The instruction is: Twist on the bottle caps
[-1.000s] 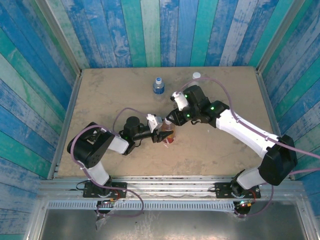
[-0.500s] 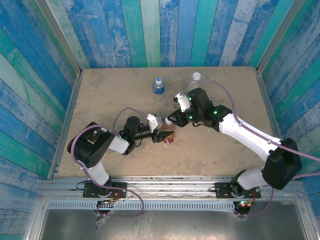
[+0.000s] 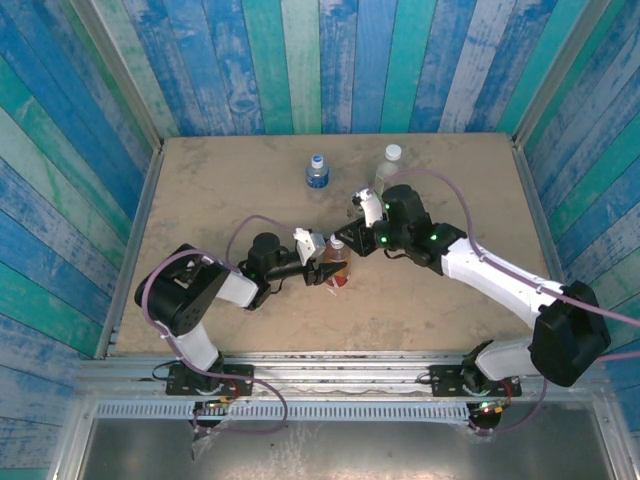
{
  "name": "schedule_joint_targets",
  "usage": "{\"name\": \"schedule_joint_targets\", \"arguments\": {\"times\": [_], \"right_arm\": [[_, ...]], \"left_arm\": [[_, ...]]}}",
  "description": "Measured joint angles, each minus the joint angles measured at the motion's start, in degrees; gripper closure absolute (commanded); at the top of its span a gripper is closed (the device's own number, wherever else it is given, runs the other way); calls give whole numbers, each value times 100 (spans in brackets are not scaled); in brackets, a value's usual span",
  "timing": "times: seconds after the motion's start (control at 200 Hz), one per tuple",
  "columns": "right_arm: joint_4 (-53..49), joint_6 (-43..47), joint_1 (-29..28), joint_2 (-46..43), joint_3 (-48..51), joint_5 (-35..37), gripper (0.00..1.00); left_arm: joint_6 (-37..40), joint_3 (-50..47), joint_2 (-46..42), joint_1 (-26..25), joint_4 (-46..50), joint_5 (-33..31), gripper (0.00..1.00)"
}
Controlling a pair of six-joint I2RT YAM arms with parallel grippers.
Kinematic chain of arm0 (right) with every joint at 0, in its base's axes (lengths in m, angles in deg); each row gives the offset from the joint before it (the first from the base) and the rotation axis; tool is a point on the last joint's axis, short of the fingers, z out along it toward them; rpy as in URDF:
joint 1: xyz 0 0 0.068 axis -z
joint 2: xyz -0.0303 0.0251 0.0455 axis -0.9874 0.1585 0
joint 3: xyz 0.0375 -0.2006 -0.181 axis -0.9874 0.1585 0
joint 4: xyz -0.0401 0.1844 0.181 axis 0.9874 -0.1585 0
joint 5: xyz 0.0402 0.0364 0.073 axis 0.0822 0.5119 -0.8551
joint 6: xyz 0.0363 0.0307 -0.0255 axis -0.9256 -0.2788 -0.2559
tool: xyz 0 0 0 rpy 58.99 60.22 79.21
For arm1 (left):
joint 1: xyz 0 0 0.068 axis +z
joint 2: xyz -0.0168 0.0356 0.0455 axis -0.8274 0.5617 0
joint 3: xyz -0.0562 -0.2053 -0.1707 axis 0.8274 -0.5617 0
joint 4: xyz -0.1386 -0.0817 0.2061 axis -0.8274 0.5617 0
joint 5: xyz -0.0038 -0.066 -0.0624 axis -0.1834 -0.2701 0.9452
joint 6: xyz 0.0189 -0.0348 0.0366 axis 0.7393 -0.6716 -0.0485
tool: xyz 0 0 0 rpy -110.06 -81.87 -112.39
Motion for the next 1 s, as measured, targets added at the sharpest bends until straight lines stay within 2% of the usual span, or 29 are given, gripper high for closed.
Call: {"name": "schedule_joint_targets", "arguments": {"times": [0.205, 0.421, 0.561, 0.761, 1.001], "right_arm": [[382, -9, 2, -59, 236, -13, 80], [407, 28, -28, -94, 234, 17, 76], [-223, 181, -57, -26, -181, 127, 71], [-1274, 494, -133, 234, -1040, 387, 52], [-1987, 857, -621, 446, -1829, 1207, 49]], "left_arm": [[0, 4, 4, 0, 2, 2, 41], [-4, 20, 13, 0, 9, 13, 41], [24, 31, 13, 0, 22, 52, 41], [48, 72, 13, 0, 107, 81, 40], [114, 87, 13, 0, 136, 105, 40]]}}
